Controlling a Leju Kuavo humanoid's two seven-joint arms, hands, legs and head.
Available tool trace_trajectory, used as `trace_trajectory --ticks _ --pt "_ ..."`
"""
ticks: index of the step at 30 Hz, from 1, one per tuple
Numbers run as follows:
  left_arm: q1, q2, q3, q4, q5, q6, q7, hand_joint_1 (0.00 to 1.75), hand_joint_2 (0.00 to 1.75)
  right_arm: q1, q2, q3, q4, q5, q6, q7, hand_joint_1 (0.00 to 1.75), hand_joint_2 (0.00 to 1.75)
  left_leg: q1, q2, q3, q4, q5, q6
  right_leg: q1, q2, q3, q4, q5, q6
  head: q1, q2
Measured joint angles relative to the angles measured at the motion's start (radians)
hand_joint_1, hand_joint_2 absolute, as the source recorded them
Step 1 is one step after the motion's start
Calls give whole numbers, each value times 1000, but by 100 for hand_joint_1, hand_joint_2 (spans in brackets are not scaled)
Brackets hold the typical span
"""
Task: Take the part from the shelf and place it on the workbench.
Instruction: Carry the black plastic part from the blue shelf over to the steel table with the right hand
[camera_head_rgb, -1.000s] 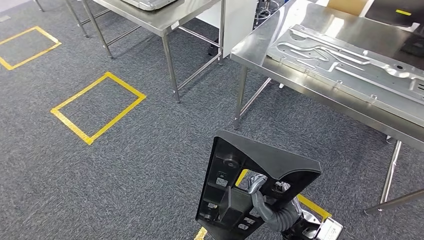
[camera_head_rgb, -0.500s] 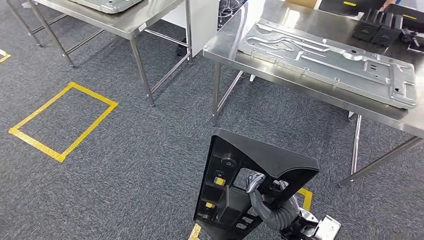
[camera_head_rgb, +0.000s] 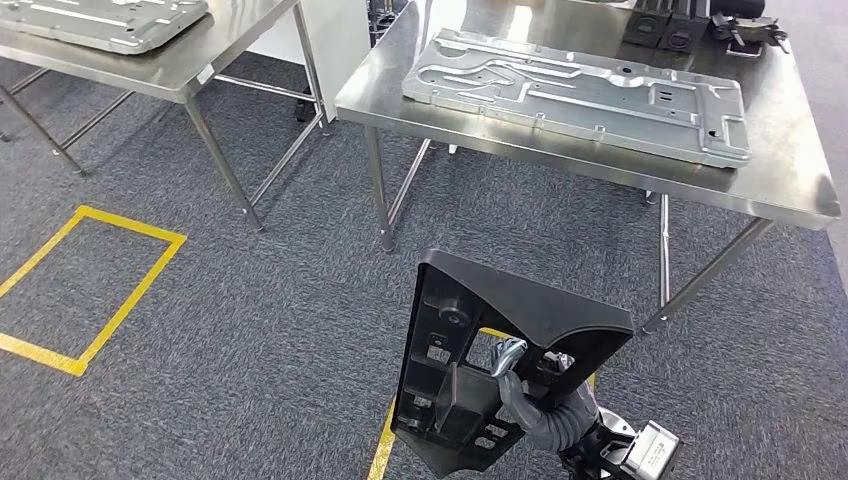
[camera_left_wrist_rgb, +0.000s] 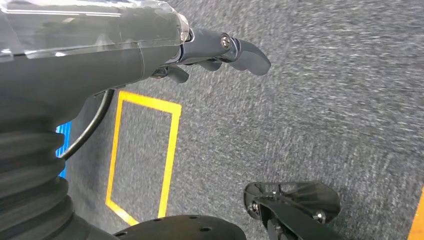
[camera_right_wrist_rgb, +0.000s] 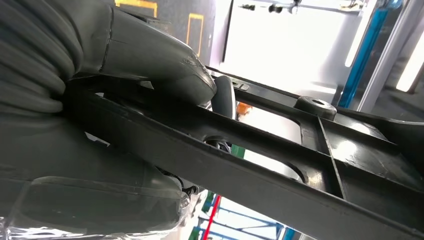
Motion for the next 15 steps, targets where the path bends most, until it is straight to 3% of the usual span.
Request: trace_trajectory --ticks 1,3,5,7,8,10,12,14,15 --pt "0 0 0 0 0 0 0 0 175 -2 0 1 2 0 2 0 175 175 3 -5 21 -47 36 0 0 14 1 2 0 1 0 0" --pt "4 0 0 0 1 2 1 0 175 -7 0 2 3 0 6 0 175 175 10 -43 77 -180 102 2 0 42 -1 10 -2 8 0 0" --pt "7 -1 1 0 2 3 2 0 175 -11 0 3 4 0 9 1 175 175 13 -77 104 -249 117 9 -1 65 -12 17 1 20 0 0" --pt "5 -2 2 0 2 3 2 0 175 -13 1 3 4 0 9 1 175 175 13 -70 106 -258 115 21 -3 84 -21 15 8 35 0 0" --pt "4 -2 2 0 2 3 2 0 175 -12 1 3 4 0 9 1 175 175 13 -60 108 -263 119 28 -3 79 -23 16 8 41 0 0" --pt "5 -5 2 0 2 4 3 0 175 -15 1 4 5 0 9 1 175 175 16 -36 111 -273 126 42 -1 33 -46 62 -22 52 0 0" --pt "9 -7 2 0 2 6 3 0 175 -18 1 5 7 -1 10 1 175 175 14 -9 111 -275 127 48 -4 -16 -105 183 -85 62 0 0" --pt "11 -7 3 0 4 7 4 0 175 -19 1 5 12 -1 10 1 175 175 12 16 110 -275 125 49 -10 -26 -156 288 -117 69 0 0" --pt "11 -6 4 0 4 7 5 0 175 -19 1 5 13 -2 11 1 175 175 12 27 111 -275 124 48 -11 -29 -156 291 -106 71 0 0"
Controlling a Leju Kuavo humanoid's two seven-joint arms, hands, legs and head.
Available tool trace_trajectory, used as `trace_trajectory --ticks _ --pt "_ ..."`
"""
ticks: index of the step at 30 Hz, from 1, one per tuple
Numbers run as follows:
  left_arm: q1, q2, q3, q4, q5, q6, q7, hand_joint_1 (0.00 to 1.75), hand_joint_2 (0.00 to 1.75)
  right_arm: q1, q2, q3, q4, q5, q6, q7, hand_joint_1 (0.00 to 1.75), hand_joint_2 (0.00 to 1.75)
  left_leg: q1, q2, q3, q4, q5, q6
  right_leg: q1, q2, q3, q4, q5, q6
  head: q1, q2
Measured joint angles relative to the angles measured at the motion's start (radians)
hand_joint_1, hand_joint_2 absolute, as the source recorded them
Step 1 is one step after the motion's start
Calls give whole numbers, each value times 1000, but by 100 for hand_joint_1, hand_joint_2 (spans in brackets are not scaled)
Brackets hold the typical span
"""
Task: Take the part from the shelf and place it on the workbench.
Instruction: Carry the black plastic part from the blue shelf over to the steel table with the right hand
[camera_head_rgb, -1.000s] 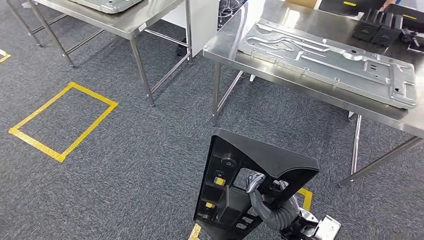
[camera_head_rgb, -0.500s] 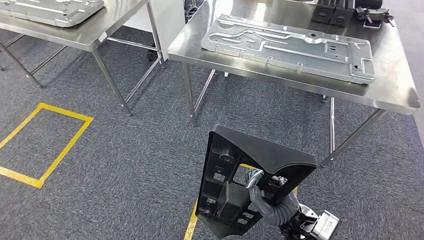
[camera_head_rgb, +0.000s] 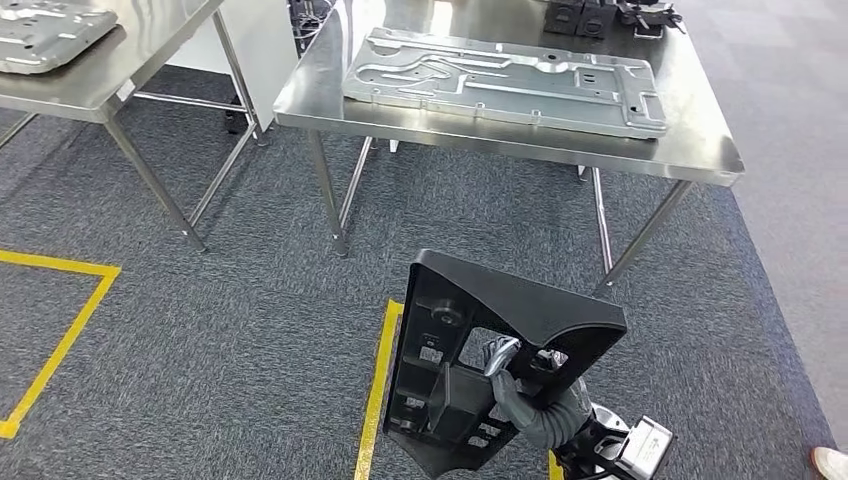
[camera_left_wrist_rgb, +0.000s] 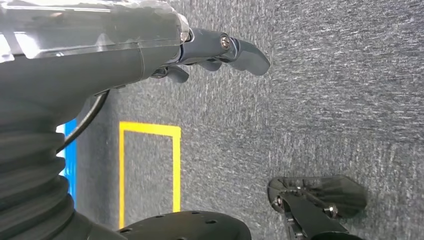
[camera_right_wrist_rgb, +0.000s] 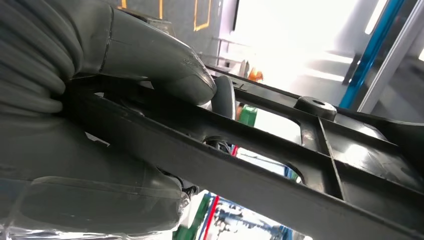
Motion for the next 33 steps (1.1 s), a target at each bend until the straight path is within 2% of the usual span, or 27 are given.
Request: trace_trajectory --ticks 1,2,3,4,5,6,8,10,12,13,14,15,16,18,19,21,23,25,26,28,29,30,31,32,33 --pt "0 0 1 0 1 0 1 0 175 0 0 0 2 -1 1 0 175 175 0 11 2 0 -2 -2 0 -5 22 -39 28 0 0 0" --pt "0 0 2 0 2 1 1 0 175 0 0 0 3 -2 1 0 175 175 -1 20 6 0 -5 -4 1 -19 59 -109 65 -3 0 0" --pt "1 0 3 0 3 1 2 0 175 -1 0 0 4 -3 1 -1 175 175 -3 28 10 1 -8 -8 6 -45 98 -181 90 -8 0 0" --pt "1 0 3 0 3 1 1 0 175 -2 -1 0 5 -4 2 -2 175 175 -7 35 13 2 -12 -11 10 -64 126 -237 106 -16 0 0" --pt "2 0 4 0 3 1 1 0 175 -3 -1 0 6 -5 1 -3 175 175 -10 43 14 2 -15 -16 15 -78 140 -268 110 -23 0 0" --pt "2 1 4 -1 2 1 -1 0 175 -4 0 1 6 -5 0 -4 175 175 -13 51 15 2 -17 -20 19 -79 141 -276 107 -30 0 0" --pt "2 3 5 -1 0 0 -8 0 175 -4 0 1 6 -5 -4 -3 175 175 -14 64 17 3 -23 -29 17 -56 137 -279 110 -40 0 0" --pt "2 5 6 -2 0 -9 -25 0 175 -6 0 1 6 -3 -8 2 175 175 -11 35 3 44 -56 -38 10 -35 137 -285 114 -53 0 0" --pt "-1 4 6 -2 6 -22 -40 0 175 -9 2 1 6 -3 -13 7 175 175 -7 -10 -51 164 -119 -44 8 -19 138 -287 116 -62 0 0" --pt "-4 4 6 -2 8 -27 -43 0 175 -9 3 0 6 -5 -18 9 175 175 -7 -19 -84 234 -145 -45 9 -10 138 -287 113 -65 0 0" --pt "-7 3 6 -2 8 -32 -44 0 175 -9 3 0 7 -6 -22 9 175 175 -7 -23 -110 284 -154 -46 10 -1 139 -286 108 -68 0 0" --pt "-9 2 6 -2 7 -38 -46 0 175 -9 3 0 7 -7 -27 10 175 175 -7 -25 -119 298 -143 -46 10 8 142 -286 103 -69 0 0" --pt "-10 1 6 -2 5 -43 -48 0 175 -8 3 0 7 -7 -33 10 175 175 -6 -25 -110 272 -112 -45 11 18 148 -285 97 -69 0 0" --pt "-6 1 6 -2 0 -50 -51 0 175 -5 3 0 7 -3 -41 11 175 175 -7 -29 -55 145 -38 -38 12 29 161 -280 88 -62 0 0" --pt "-4 0 6 -2 -3 -51 -51 0 175 -4 3 0 6 1 -45 11 175 175 -7 -31 -30 83 -20 -33 13 34 165 -276 83 -55 0 0" --pt "0 -1 6 -2 -5 -51 -51 0 175 2 3 0 1 7 -52 13 175 175 -9 -35 -9 24 -23 -20 15 38 167 -270 80 -42 0 0" --pt "1 -4 5 -2 -6 -50 -52 0 175 10 3 0 -5 11 -55 16 175 175 -8 -36 3 10 -28 -7 14 37 168 -262 82 -29 0 0" --pt "1 -6 5 -2 -6 -49 -52 0 175 14 3 0 -12 15 -55 17 175 175 -5 -35 29 3 -35 4 14 26 153 -220 76 -20 0 0" --pt "2 -8 5 -2 -6 -49 -52 0 175 16 3 0 -16 16 -55 17 175 175 -3 -35 43 1 -41 7 12 18 125 -175 66 -16 0 0" --pt "6 -9 5 -2 -6 -49 -51 0 175 21 3 -1 -19 17 -55 17 175 175 -3 -33 65 0 -59 9 9 7 34 -54 33 -7 0 0" --pt "8 -9 5 -2 -6 -49 -51 0 175 26 3 -1 -19 18 -55 17 175 175 -2 -33 77 -1 -70 8 8 5 -12 -9 16 -3 0 0" --pt "11 -9 5 -2 -6 -49 -50 0 175 30 3 -1 -19 18 -55 17 175 175 -2 -33 92 -1 -81 8 7 3 -45 9 4 -1 0 0" --pt "12 -9 5 -2 -6 -49 -49 0 175 33 3 -1 -19 19 -55 17 175 175 -2 -33 111 -3 -93 6 6 2 -61 -7 4 -2 0 0" --pt "13 -9 5 -2 -6 -49 -49 0 175 36 3 -2 -19 19 -55 16 175 175 -2 -33 133 -5 -106 4 7 2 -63 -51 22 -5 0 0" --pt "16 -10 5 -1 -6 -49 -49 0 175 38 3 -2 -19 19 -55 16 175 175 -2 -33 152 -9 -122 1 10 0 -59 -113 77 -13 0 0"
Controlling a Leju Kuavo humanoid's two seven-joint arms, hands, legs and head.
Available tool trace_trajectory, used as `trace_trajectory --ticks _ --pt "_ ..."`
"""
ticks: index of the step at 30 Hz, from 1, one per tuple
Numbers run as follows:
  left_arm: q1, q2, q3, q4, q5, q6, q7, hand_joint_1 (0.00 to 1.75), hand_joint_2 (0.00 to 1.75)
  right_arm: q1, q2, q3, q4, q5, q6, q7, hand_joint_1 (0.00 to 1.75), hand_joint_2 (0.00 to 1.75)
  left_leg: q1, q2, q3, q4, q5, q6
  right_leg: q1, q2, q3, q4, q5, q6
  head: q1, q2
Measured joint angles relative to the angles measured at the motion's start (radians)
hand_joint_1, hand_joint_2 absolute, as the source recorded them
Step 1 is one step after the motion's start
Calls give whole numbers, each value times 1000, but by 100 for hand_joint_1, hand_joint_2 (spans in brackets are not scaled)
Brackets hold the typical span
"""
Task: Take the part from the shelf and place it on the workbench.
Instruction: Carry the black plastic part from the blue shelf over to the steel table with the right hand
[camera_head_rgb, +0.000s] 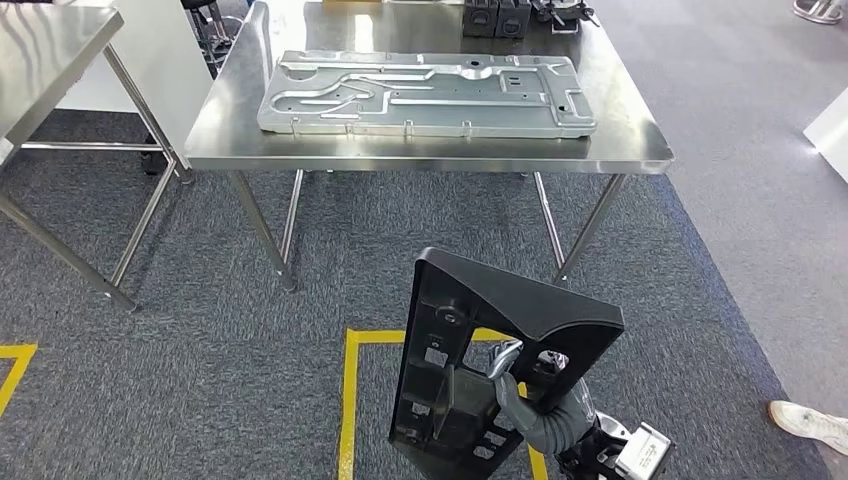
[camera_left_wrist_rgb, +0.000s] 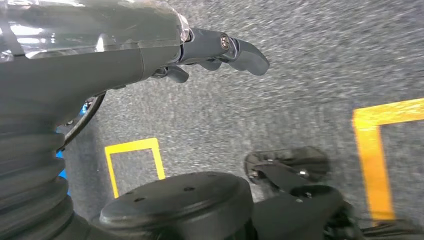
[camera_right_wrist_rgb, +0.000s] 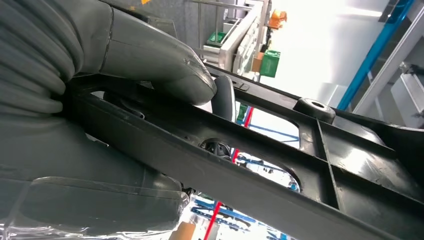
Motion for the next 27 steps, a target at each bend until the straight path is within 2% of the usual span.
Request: trace_trajectory --ticks 2,3,4,5,6,7,8,9,10,11,12,13,14,16,17,18,21,23,24,26,27 --pt "1 -2 0 2 0 0 0 0 175 5 0 -1 1 1 1 -2 175 175 -2 -1 28 -4 -31 -12 10 -1 5 -88 125 -18 0 0" --pt "1 -3 0 2 0 1 0 0 175 8 0 -1 0 1 1 -3 175 175 -3 0 38 -11 -41 -18 14 0 4 -107 167 -28 0 0" --pt "-2 -4 0 3 0 1 0 0 175 9 0 -2 -2 2 2 -4 175 175 -4 1 46 -16 -40 -26 17 3 6 -108 172 -35 0 0" --pt "-4 -4 0 3 0 2 0 0 175 9 0 -2 -5 2 2 -4 175 175 -3 2 48 -17 -32 -33 16 5 15 -112 163 -43 0 0" --pt "-6 -4 0 3 0 3 0 0 175 8 0 -2 -8 1 2 -5 175 175 -3 2 43 5 -15 -37 14 6 29 -122 155 -51 0 0" --pt "-6 -4 0 3 0 3 0 0 175 7 -1 -3 -9 1 2 -5 175 175 -3 2 20 53 2 -40 12 7 47 -134 148 -57 0 0" --pt "-7 -4 0 3 -1 3 -1 0 175 7 0 -3 -9 1 2 -6 175 175 -3 1 -15 116 7 -41 9 7 67 -147 141 -61 0 0" --pt "-7 -4 0 3 -2 4 -1 0 175 6 0 -4 -9 1 2 -6 175 175 -2 1 -59 184 -7 -42 9 8 85 -156 132 -63 0 0" --pt "-7 -4 0 3 -2 4 0 0 175 5 0 -4 -9 1 3 -6 175 175 -1 0 -102 235 -41 -44 9 9 100 -161 123 -65 0 0" --pt "-7 -4 0 3 -2 4 0 0 175 5 0 -4 -9 1 3 -5 175 175 0 0 -136 264 -80 -48 9 11 113 -163 114 -65 0 0" --pt "-8 -4 0 3 -1 4 1 0 175 4 0 -4 -9 1 4 -5 175 175 0 0 -161 268 -106 -51 9 13 125 -163 104 -64 0 0" --pt "-9 -4 0 3 1 4 2 0 175 3 0 -4 -9 1 6 -5 175 175 0 1 -174 248 -101 -53 10 15 136 -161 95 -64 0 0" --pt "-11 -4 0 3 2 5 3 0 175 2 0 -4 -8 0 9 -5 175 175 1 0 -176 204 -61 -53 10 17 148 -160 87 -62 0 0" --pt "-11 -4 0 3 5 7 4 0 175 -4 0 -4 -6 -3 17 -6 175 175 -1 0 -167 92 55 -47 11 20 164 -157 75 -58 0 0" --pt "-10 -4 0 3 6 9 4 0 175 -8 0 -4 -4 -7 19 -7 175 175 -3 0 -165 54 90 -41 11 22 167 -156 72 -54 0 0" --pt "-10 -3 0 3 7 10 4 0 175 -10 0 -4 -1 -10 21 -8 175 175 -5 -1 -167 35 108 -34 11 24 167 -155 70 -49 0 0" --pt "-12 -4 1 3 7 11 -2 0 175 -13 -2 -4 5 -19 19 -13 175 175 -5 -1 -167 22 120 -14 11 23 166 -155 63 -28 0 0" --pt "-12 -6 0 3 2 9 -6 0 175 -12 -5 -4 5 -21 16 -18 175 175 0 -1 -155 13 120 -3 9 16 148 -112 41 -16 0 0" --pt "-12 -7 0 3 -1 9 -7 0 175 -11 -7 -4 5 -22 13 -21 175 175 1 0 -148 11 117 1 5 12 121 -58 18 -11 0 0" --pt "-10 -7 -1 3 -4 8 -7 0 175 -6 -9 -3 5 -23 8 -23 175 175 1 3 -136 10 105 2 -3 8 45 77 -27 0 0 0" --pt "-9 -7 -1 3 -5 8 -7 0 175 -2 -9 -3 5 -23 6 -23 175 175 2 3 -127 11 97 1 -7 6 14 124 -32 4 0 0"
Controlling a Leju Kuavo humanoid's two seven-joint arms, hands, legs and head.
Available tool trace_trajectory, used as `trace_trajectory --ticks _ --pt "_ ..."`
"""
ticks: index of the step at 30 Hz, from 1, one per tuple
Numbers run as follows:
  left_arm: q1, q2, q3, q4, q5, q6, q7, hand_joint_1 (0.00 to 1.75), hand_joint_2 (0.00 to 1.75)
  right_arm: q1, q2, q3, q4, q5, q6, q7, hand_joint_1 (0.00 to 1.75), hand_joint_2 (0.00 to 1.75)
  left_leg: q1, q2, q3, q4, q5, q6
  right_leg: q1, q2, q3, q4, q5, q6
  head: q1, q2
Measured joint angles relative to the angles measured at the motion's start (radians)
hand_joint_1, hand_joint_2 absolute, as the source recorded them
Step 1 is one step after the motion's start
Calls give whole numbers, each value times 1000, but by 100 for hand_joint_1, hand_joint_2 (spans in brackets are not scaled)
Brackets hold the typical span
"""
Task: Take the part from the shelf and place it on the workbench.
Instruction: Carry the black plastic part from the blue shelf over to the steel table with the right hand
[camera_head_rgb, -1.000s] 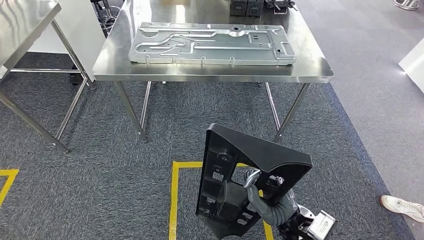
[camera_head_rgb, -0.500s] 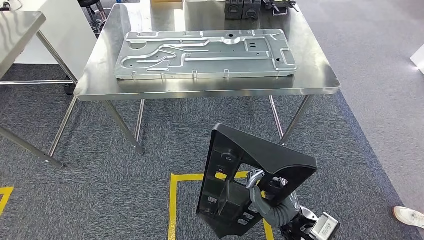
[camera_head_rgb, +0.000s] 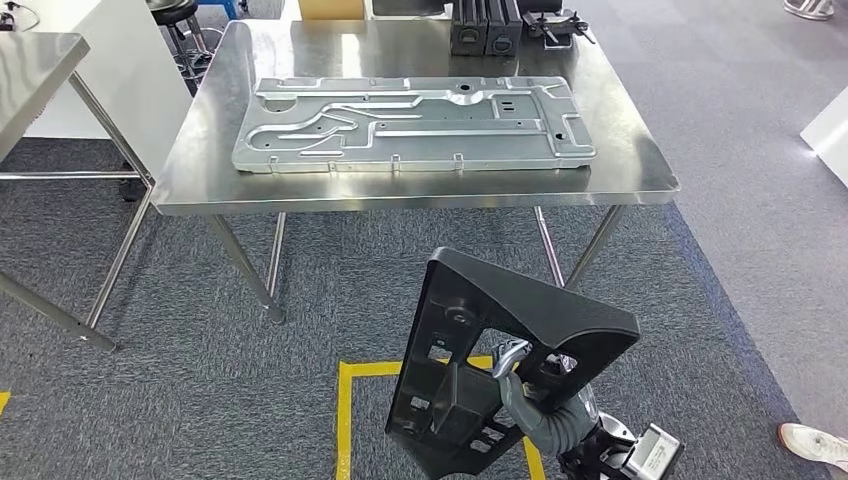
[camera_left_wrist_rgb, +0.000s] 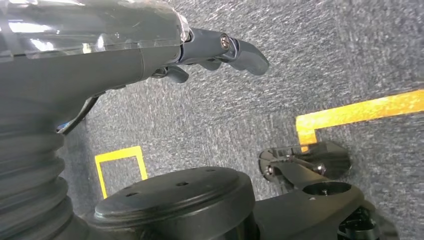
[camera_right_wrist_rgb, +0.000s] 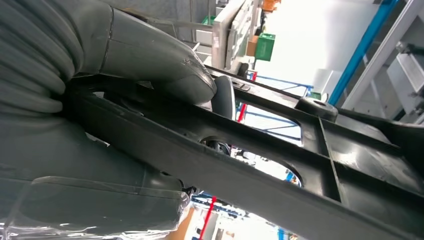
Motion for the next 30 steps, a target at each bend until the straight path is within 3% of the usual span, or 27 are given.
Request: trace_trajectory --ticks 1,2,4,5,6,8,10,11,12,13,15,16,17,19,20,21,23,26,28,30 --pt "1 0 0 0 0 0 0 0 175 2 0 0 0 0 -2 0 175 175 1 0 12 0 -9 -2 -4 -2 -11 5 17 3 0 0" --pt "2 0 0 0 -1 0 0 0 175 3 -1 0 0 0 -2 0 175 175 3 0 26 0 -20 -5 -7 -4 -2 -29 53 6 0 0" --pt "4 0 0 0 -1 0 1 0 175 3 -2 0 0 0 -4 0 175 175 7 0 58 -2 -44 -14 -10 -10 54 -162 131 9 0 0" --pt "4 0 0 0 -1 1 1 0 175 3 -2 0 0 0 -4 0 175 175 8 0 69 -4 -55 -21 -7 -13 80 -217 146 6 0 0" --pt "3 0 0 0 -1 2 2 0 175 3 -2 0 -1 0 -5 1 175 175 8 0 77 -9 -64 -27 -3 -15 95 -247 144 0 0 0" --pt "0 0 0 0 -1 4 4 0 175 3 -2 1 -4 1 -6 2 175 175 6 2 93 -28 -75 -42 4 -14 106 -257 116 -17 -1 0" --pt "-1 0 -1 -1 -1 6 5 0 175 5 -3 0 -9 2 -7 3 175 175 5 4 123 -42 -87 -53 1 -11 133 -267 95 -32 -2 0" --pt "-2 0 -1 -1 -2 6 5 0 175 5 -3 0 -12 2 -7 3 175 175 5 5 122 -19 -97 -56 -1 -10 155 -276 85 -39 -2 0" --pt "-2 1 -2 -2 -2 6 5 0 175 5 -3 1 -14 3 -8 4 175 175 5 4 99 34 -114 -57 -2 -11 178 -285 77 -45 -3 0" --pt "-2 0 -2 -2 -2 6 4 0 175 4 -3 1 -16 3 -7 4 175 175 5 3 51 111 -133 -58 1 -11 197 -291 68 -50 -3 0" --pt "-4 0 -1 -2 2 5 -1 0 175 4 -3 1 -16 3 -7 4 175 175 2 2 -71 259 -152 -57 5 -9 230 -298 46 -56 -3 0" --pt "-6 1 -1 -2 4 5 -5 0 175 5 -3 1 -16 3 -7 4 175 175 0 2 -117 289 -130 -55 8 -7 247 -299 33 -57 -3 0" --pt "-8 1 -1 -2 6 4 -9 0 175 6 -3 1 -15 3 -7 4 175 175 -1 2 -144 278 -84 -51 10 -4 266 -300 19 -58 -3 0" --pt "-9 1 -1 -2 6 3 -15 0 175 8 -3 1 -15 3 -7 4 175 175 -6 0 -149 173 45 -35 14 2 306 -301 -11 -58 -3 0" --pt "-7 1 -1 -2 7 3 -16 0 175 8 -3 1 -15 3 -7 4 175 175 -10 -1 -143 125 92 -25 18 5 321 -300 -25 -55 -3 0" --pt "-5 2 -1 -2 7 4 -16 0 175 10 -3 1 -14 4 -8 4 175 175 -14 -1 -135 91 116 -17 17 7 330 -300 -35 -50 -3 0" --pt "-7 2 -1 -2 6 5 -15 0 175 10 -4 1 -14 4 -8 3 175 175 -23 -1 -124 64 108 -8 14 8 333 -302 -45 -38 -3 0" --pt "-9 0 -1 -2 6 5 -14 0 175 9 -4 2 -18 4 -9 3 175 175 -14 -1 -97 18 93 -1 13 1 333 -293 -62 -24 -3 0" --pt "-7 -2 -1 -2 6 6 -14 0 175 9 -4 2 -19 4 -10 2 175 175 -7 -1 -84 3 93 3 8 -1 284 -199 -104 -14 -3 0" --pt "-6 -3 -1 -2 7 6 -14 0 175 12 -4 3 -18 5 -11 2 175 175 -5 0 -79 1 87 3 -1 -2 196 -66 -143 -3 -3 0"
